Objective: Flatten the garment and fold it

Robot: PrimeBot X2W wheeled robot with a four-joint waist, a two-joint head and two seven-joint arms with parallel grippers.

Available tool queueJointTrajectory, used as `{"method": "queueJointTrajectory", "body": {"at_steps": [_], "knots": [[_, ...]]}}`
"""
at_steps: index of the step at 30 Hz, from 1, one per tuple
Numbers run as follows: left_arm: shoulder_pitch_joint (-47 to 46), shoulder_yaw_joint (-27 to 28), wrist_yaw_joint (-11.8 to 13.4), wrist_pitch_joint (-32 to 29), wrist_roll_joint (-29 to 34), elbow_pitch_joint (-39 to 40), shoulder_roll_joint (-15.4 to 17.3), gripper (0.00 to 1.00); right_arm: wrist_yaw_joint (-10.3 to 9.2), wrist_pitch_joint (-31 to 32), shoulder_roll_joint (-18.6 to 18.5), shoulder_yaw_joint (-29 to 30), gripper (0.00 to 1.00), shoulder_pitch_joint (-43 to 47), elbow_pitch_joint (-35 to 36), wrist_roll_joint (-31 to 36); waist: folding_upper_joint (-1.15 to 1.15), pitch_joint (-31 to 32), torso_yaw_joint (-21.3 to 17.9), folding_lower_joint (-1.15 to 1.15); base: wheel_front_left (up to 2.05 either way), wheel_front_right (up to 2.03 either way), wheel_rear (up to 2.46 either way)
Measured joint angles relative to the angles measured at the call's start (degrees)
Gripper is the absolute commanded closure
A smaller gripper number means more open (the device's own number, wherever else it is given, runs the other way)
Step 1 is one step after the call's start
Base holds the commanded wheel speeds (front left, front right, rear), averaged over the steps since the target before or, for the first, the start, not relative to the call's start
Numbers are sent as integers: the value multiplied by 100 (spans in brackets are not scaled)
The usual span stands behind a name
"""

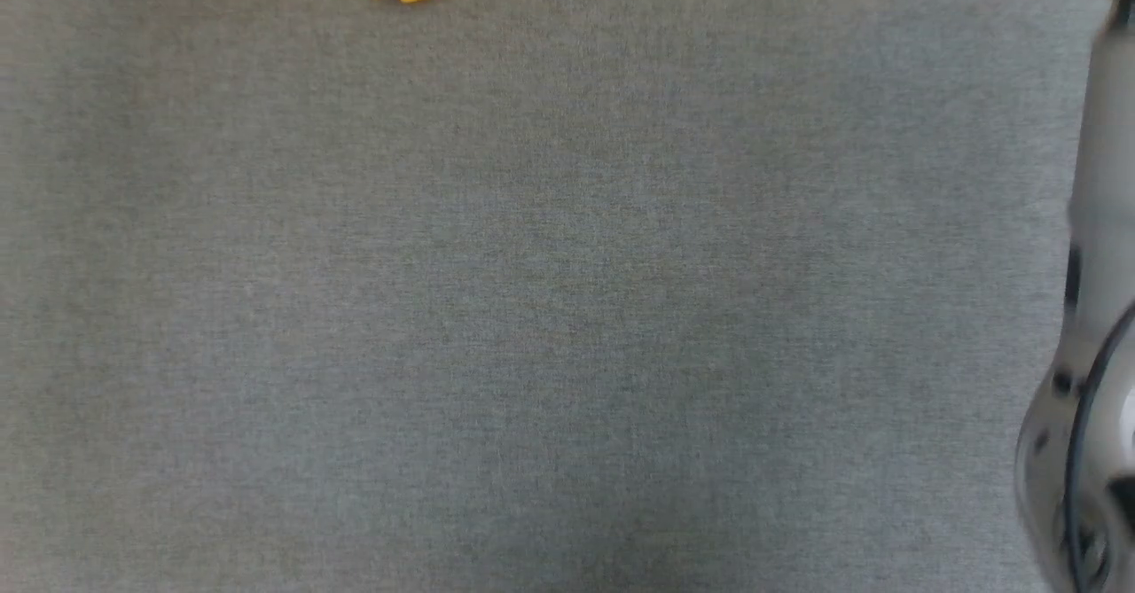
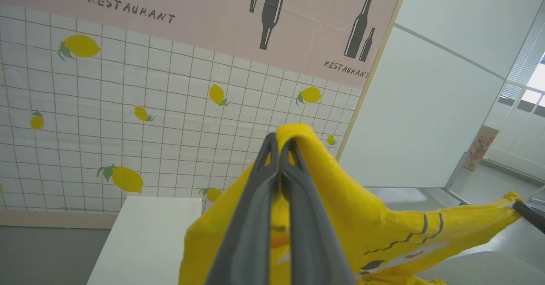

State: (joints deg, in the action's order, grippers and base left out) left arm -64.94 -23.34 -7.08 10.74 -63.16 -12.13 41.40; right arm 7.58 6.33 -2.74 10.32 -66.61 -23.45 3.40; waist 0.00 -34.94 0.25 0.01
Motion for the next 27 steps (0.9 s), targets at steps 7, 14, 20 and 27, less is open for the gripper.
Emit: {"method": "queueJointTrajectory", "body": {"at_steps": [7,14,20,27], "knots": [[2153,68,89,5,-494,1195,706,100,0,784,-8,289,100,2159,1900,-804,0,488,-11,-1,0,0,0],[4697,13,470,205,-905,2232,1060,100,0,1315,-4,543,100,4653,3341,-2048,0,1111,-34,-1,0,0,0],[5778,-269,499,172,-1060,2673,1278,100,0,1494,-8,247,100,5839,3560,-2568,0,1499,-46,-2,0,0,0],[6519,-678,535,-291,-1468,3216,1489,100,-1,2413,-64,-31,100,6847,3709,-2838,0,1949,-21,-1,0,0,0]]}}
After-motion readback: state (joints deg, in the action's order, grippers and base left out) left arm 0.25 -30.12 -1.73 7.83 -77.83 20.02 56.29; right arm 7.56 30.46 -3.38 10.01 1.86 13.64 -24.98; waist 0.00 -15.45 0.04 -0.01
